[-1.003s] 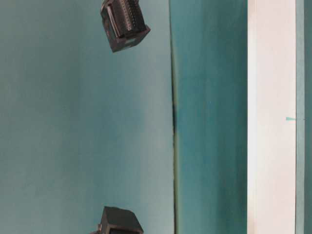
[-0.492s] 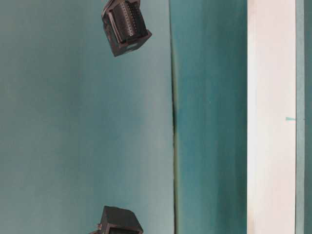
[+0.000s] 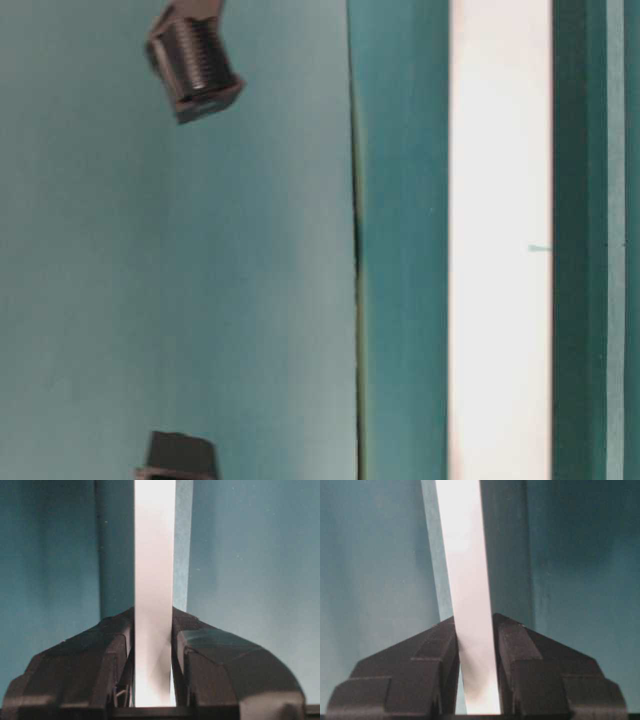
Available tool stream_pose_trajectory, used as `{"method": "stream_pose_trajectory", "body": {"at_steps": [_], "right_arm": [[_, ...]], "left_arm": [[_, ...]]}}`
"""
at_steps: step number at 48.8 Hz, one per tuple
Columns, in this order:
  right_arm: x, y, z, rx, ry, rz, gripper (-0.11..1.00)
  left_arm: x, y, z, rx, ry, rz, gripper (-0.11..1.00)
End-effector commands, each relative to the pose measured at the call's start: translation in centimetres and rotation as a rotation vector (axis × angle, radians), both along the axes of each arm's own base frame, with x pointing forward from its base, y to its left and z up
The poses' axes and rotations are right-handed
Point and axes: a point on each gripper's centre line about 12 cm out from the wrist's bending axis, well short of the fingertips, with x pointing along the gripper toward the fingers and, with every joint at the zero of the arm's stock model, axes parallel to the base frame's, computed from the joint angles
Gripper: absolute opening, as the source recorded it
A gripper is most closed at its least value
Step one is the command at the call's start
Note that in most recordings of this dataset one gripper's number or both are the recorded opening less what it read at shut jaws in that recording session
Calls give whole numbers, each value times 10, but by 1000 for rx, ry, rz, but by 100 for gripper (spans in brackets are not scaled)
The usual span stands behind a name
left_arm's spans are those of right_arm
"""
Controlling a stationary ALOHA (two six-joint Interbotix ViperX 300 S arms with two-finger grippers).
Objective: Lift a wooden board with both hands.
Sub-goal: 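Lift the board with both grippers and move it back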
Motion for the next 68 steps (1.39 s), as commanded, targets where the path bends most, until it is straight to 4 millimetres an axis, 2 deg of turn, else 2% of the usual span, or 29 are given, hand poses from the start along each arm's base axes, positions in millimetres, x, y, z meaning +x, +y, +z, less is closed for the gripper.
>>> {"method": "stream_pose_trajectory", "body": {"at_steps": [1,6,18,24,37,68], "right_arm": [[7,-1,19,2,-38,-10,21],[8,-2,34,5,-40,-13,21],[7,-9,65,5,-34,-29,21],[9,-10,81,5,-41,-32,21],[7,-12,105,6,-22,-36,21],[4,-15,179,17,-79,-79,21]], "left_arm": [[9,0,28,1,-66,-2,17],[8,1,45,2,-68,1,17],[10,4,70,7,-40,9,17],[13,7,88,7,-66,19,17],[16,14,127,10,-80,38,17],[13,18,196,14,-98,56,17]]}}
